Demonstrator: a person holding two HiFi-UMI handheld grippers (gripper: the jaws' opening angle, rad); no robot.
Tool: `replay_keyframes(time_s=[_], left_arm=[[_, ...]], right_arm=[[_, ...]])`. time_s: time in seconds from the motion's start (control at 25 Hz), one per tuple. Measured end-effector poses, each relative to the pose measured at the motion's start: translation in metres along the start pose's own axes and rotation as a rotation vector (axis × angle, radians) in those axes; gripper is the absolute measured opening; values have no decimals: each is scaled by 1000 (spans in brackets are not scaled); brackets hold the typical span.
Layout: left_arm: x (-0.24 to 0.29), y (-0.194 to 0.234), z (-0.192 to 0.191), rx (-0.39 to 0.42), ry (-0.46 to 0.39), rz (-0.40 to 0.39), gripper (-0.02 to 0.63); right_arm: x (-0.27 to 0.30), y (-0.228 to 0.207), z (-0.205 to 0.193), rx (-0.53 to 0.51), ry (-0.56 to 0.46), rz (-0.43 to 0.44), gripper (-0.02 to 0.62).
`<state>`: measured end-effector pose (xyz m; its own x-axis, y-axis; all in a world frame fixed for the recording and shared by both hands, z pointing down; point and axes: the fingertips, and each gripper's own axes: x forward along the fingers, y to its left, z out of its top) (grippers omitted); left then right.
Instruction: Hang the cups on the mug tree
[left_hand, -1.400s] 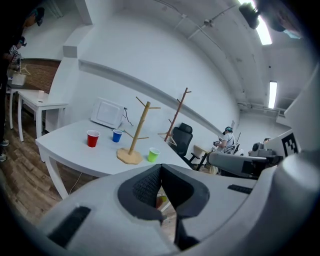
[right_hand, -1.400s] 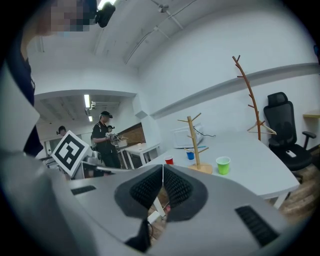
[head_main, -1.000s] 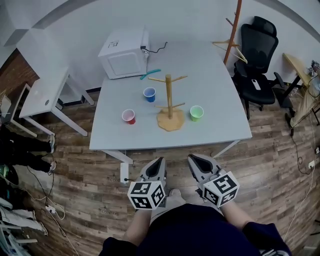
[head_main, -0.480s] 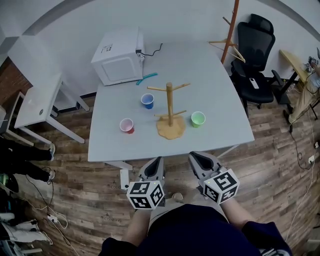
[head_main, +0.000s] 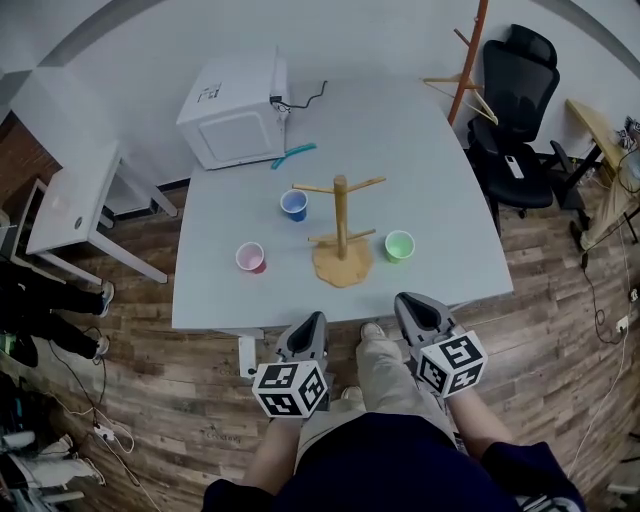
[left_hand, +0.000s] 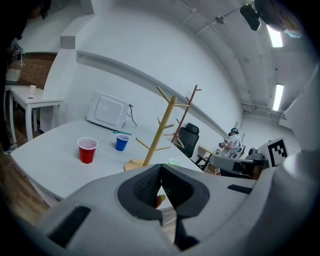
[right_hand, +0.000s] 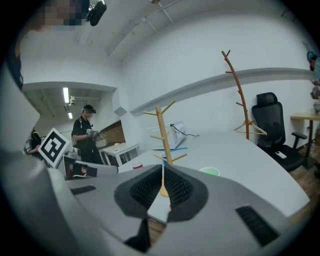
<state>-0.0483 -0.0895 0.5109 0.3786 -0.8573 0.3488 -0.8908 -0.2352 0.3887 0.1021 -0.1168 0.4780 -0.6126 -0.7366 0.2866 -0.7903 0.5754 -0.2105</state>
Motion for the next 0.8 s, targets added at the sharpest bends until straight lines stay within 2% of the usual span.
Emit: replay_keyframes(time_s=[0.2, 0.56, 0.6, 0.64, 0.68, 0.8], left_arm=[[15, 14, 3, -28, -4, 33, 18], [43, 24, 7, -18, 6, 68, 17], [45, 25, 7, -19, 8, 72, 18], [47, 26, 6, -20, 10, 76, 18], [49, 27, 6, -20, 13, 80, 18], [53, 27, 4, -19, 19, 89, 18]], right_arm=[[17, -20, -4, -7, 34, 4, 31], [41, -65, -18, -38, 54, -28, 38], [44, -70, -22, -39, 59, -34, 66], [47, -76, -27, -40, 68, -41, 140], [50, -82, -32, -44, 81, -51, 172], [59, -100, -49, -62, 133, -78, 209]])
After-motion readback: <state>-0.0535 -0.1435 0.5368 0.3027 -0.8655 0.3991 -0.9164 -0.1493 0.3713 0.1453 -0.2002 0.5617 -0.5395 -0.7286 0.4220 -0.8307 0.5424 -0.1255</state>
